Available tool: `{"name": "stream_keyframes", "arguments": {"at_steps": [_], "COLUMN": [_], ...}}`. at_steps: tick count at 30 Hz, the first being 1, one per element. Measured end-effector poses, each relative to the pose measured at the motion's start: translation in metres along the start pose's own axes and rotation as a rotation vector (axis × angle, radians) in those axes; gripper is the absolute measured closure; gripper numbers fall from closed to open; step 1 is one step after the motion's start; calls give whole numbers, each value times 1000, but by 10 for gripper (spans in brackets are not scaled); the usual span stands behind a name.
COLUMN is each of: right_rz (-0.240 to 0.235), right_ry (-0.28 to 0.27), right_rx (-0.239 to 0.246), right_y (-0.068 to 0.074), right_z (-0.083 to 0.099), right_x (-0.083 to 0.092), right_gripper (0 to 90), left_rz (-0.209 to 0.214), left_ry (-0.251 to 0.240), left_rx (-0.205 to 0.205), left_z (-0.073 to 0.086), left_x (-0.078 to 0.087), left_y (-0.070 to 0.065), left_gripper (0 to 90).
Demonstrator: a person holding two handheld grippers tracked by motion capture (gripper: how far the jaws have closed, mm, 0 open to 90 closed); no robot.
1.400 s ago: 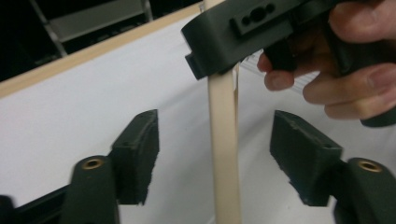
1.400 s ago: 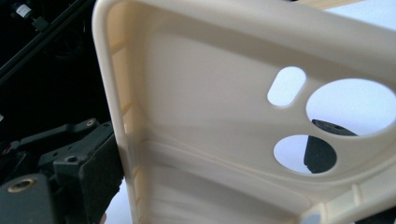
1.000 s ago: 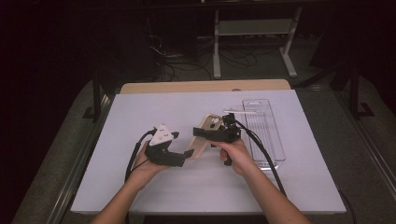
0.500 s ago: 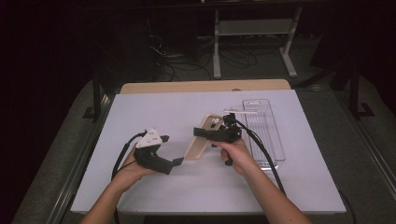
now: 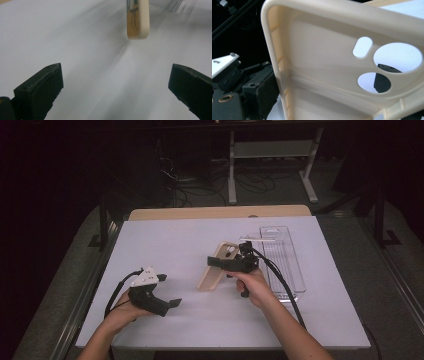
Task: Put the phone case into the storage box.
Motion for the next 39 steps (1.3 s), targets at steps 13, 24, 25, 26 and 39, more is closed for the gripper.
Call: {"name": "stream_keyframes", "arguments": {"at_steps": [13,24,25,26,39], "right_rz": [4,25,29,38,145], "right_ry": [-25,-59,-55,-62,-146], "right_rx": [3,25,17,25,79], "right_y": [-1,-1,0,-1,-12], "right_z": [-7,-26,-28,-32,-89], "right_x": [5,13,14,16,53], "right_gripper": [89,93,94,94,113], "left_rz": [-17,-18,-16,-15,-6], "left_ry": [23,31,30,28,22], "left_rx": [-19,14,19,21,24], "left_z": [26,28,27,27,25], "left_x": [8,6,7,6,7], "left_y": [8,8,8,8,7], "left_gripper": [0,0,0,0,0]}}
Point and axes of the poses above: each handheld gripper's, and its own axes: x roughly backward along the jaws, z roughly out of its underside, y roughly to its left, the point moved 5 cm from there along -x, roughly forward along the jaws, and after that the axes turned 8 degrees about -y, right-handed, at the moved point
